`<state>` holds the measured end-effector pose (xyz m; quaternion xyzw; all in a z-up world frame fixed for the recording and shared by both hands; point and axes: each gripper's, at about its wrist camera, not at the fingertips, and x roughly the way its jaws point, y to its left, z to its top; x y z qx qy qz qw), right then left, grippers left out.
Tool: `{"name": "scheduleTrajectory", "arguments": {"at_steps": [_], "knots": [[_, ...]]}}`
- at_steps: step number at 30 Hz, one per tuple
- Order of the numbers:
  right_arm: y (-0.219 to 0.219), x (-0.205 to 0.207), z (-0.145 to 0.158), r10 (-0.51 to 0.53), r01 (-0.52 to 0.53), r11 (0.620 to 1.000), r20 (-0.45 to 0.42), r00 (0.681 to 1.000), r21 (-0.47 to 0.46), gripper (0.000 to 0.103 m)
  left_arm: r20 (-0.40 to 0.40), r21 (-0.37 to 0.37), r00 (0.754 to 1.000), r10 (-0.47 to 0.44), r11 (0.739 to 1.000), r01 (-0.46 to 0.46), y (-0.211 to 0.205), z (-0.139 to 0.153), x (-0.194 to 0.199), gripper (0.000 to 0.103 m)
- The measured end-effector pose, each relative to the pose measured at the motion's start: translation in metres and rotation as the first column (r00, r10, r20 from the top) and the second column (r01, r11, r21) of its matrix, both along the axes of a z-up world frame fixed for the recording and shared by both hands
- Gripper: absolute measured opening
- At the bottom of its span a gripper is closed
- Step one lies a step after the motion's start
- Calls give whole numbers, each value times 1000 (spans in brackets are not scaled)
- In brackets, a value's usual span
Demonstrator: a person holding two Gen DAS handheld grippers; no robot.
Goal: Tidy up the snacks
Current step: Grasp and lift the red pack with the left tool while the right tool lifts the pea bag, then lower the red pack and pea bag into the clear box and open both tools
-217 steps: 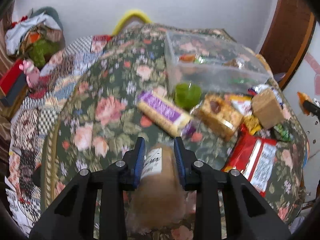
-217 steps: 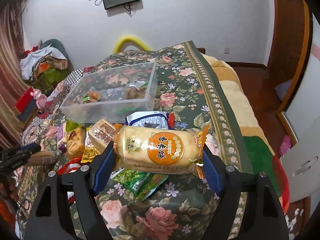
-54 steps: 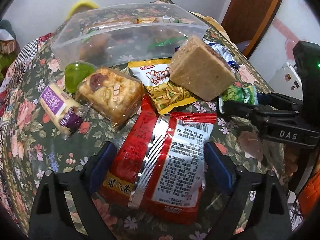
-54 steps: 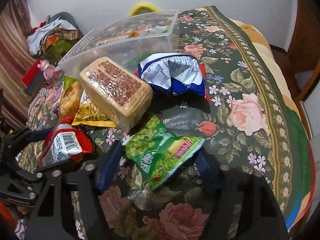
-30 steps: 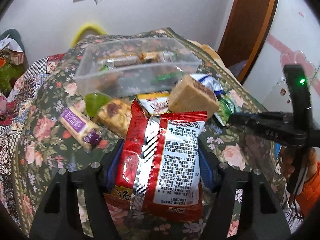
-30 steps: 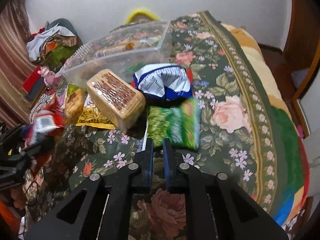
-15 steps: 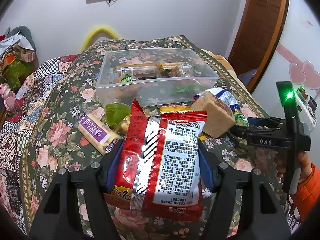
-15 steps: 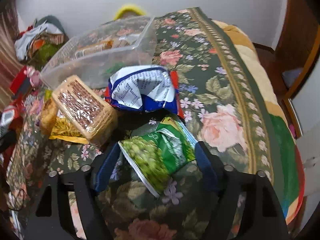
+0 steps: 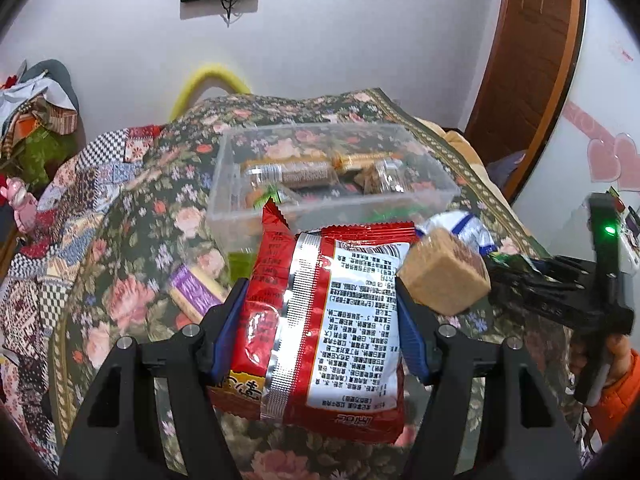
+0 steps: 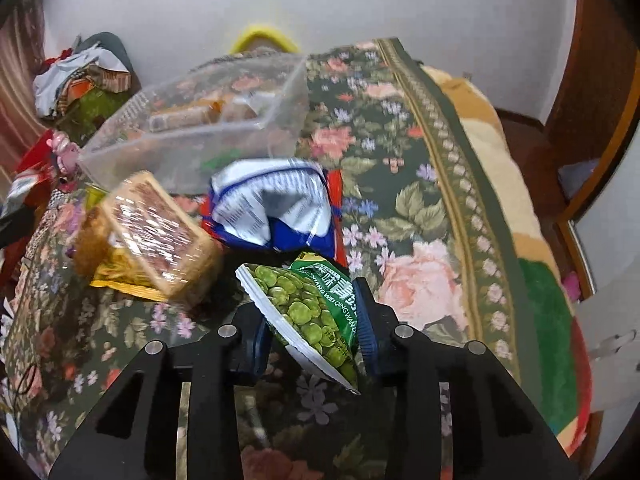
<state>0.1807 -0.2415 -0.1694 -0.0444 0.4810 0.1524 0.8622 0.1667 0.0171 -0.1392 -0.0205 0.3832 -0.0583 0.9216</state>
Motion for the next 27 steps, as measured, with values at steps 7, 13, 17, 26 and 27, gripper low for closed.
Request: {"name": "scheduleTrajectory", "arguments": {"at_steps": [7,13,17,26,27], "knots": [[7,6,40,30,-34,998,82,996,44,23,57,-2,998,27,1000,-27,11,22,22,67],[27,20,63,59,-69,996,160,985,58,21,95,8,995,36,999,-37,13,38,47,67],[38,30,72,73,-89,993,189,979,77,21,110,16,993,36,999,-38,15,43,65,67],[79,67,78,140,-164,982,216,966,99,21,81,24,995,56,998,-58,24,32,107,67],[83,70,76,146,-170,980,210,967,102,21,76,24,995,60,998,-62,26,31,114,67]]}}
